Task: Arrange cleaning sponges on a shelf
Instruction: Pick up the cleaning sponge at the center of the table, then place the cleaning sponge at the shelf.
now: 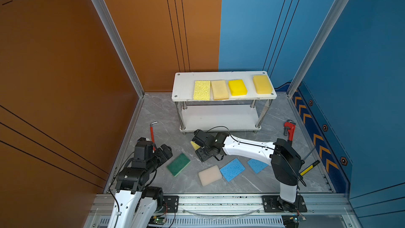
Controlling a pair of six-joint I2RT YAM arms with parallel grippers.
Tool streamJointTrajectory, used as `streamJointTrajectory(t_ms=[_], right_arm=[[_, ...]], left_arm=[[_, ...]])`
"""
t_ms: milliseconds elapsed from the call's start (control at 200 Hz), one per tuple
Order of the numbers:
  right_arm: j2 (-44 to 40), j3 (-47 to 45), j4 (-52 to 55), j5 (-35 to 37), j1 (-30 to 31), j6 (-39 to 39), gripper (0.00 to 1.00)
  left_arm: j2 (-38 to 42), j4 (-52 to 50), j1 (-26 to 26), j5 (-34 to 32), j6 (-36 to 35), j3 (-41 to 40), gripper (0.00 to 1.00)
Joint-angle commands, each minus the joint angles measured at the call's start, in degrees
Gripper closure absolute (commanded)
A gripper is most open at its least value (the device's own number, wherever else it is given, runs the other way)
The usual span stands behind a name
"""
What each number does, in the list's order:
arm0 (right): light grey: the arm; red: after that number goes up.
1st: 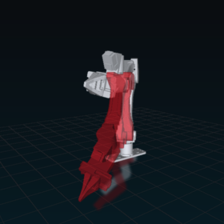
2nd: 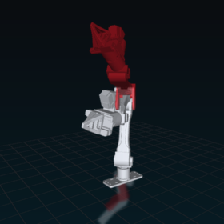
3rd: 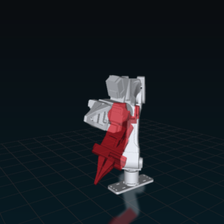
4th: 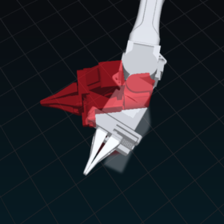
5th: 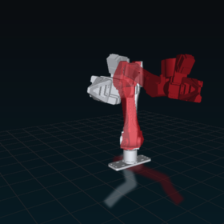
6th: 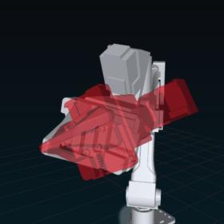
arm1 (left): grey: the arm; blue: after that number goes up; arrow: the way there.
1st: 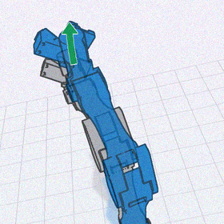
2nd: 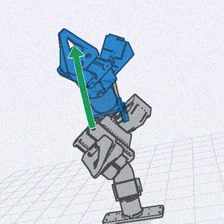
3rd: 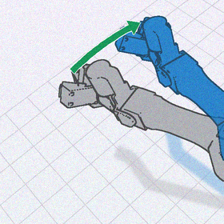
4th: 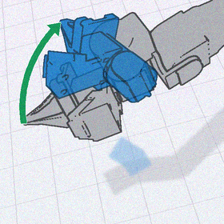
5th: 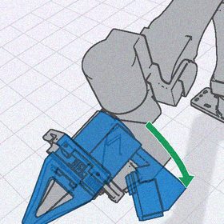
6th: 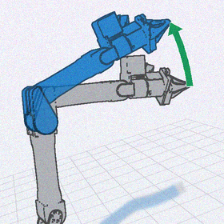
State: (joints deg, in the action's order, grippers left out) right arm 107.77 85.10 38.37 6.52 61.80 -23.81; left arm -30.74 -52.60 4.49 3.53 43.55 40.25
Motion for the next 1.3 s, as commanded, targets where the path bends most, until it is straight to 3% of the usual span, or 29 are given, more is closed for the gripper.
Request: streamJointTrajectory(t_ms=[0,511,861,1086,1291], right_arm=[[-2.4,-0.2,1.3,4.8,-0.8,0.9,0.27],[10.6,13.8,-3.1,7.7,-11.5,2.2,0.25],[17.5,20.1,-5.3,7.4,-13.1,1.2,0.18],[15.8,19.5,-6.7,7.3,-12.6,1.6,0.10],[8.1,11.4,-7.9,7.4,-12.1,-0.1,0.06]], left_arm=[[0.4,-1.3,-0.4,0.2,0.5,-0.8,0.07],[0.0,-2.7,-0.4,0.5,0.9,0.2,0.07],[-0.8,-3.7,-0.5,0.2,0.6,1.1,0.06],[-1.4,-3.6,-0.4,0.2,-0.3,1.4,0.06],[-1.3,-3.6,-0.5,-0.1,-0.7,0.9,0.06]])
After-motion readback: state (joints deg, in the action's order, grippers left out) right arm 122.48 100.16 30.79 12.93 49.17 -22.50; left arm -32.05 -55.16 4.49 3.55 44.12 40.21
